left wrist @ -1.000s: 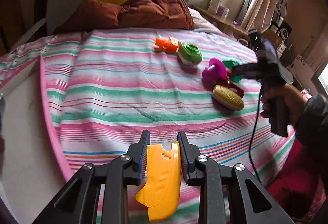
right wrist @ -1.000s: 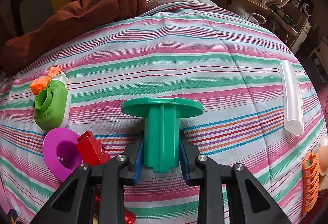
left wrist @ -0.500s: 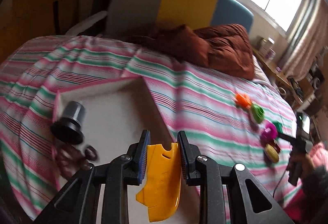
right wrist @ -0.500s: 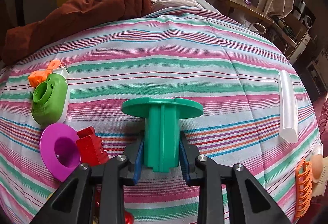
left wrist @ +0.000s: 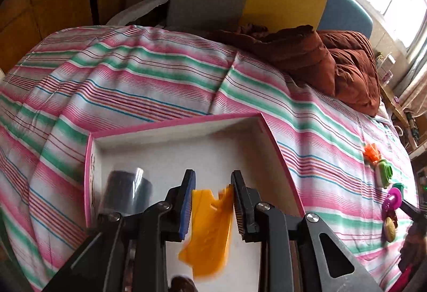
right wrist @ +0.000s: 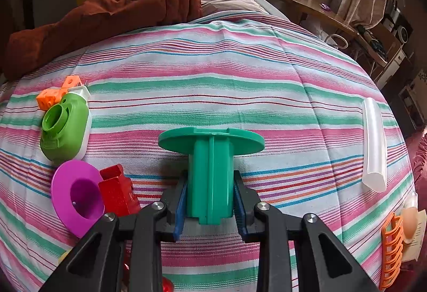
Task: Organize rigid objects
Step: 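Carry the yellow piece into the tray and open the left tool, then hold the green funnel piece raised in the right tool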
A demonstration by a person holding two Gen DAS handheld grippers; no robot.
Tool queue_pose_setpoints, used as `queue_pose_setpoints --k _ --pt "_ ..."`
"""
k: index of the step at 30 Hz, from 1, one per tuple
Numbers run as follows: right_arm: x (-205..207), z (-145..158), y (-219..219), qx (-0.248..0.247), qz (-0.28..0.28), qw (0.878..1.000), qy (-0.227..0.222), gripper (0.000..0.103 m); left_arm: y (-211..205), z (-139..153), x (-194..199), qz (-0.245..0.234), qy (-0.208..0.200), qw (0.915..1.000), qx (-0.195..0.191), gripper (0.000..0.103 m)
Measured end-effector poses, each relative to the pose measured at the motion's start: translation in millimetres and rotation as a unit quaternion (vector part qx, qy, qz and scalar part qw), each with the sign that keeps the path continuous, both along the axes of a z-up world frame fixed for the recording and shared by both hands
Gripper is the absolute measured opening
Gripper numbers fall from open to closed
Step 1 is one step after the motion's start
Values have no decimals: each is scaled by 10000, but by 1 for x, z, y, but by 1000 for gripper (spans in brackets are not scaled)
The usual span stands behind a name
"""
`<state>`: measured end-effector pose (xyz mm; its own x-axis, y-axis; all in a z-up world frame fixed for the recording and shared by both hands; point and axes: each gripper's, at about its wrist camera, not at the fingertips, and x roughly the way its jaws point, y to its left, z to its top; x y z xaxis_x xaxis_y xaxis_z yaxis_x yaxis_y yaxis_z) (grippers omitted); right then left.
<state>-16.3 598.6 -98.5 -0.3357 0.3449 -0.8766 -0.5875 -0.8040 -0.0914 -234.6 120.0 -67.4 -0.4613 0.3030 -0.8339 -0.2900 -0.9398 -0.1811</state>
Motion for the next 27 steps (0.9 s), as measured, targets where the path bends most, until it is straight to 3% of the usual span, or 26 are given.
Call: queue_pose_setpoints --k 6,10,18,27 --pt "0 -1 0 23 13 10000 0 29 -5 -1 -6 98 14 10000 4 28" --pt "-1 -2 1 34 16 10000 3 30 -14 12 6 251 198 9994 107 45" --pt "-3 -3 -1 111 75 9999 9 30 -9 40 81 55 662 9977 124 46" --pt "-4 -4 -3 173 102 9998 -5 30 11 35 168 -425 849 9954 -157 46"
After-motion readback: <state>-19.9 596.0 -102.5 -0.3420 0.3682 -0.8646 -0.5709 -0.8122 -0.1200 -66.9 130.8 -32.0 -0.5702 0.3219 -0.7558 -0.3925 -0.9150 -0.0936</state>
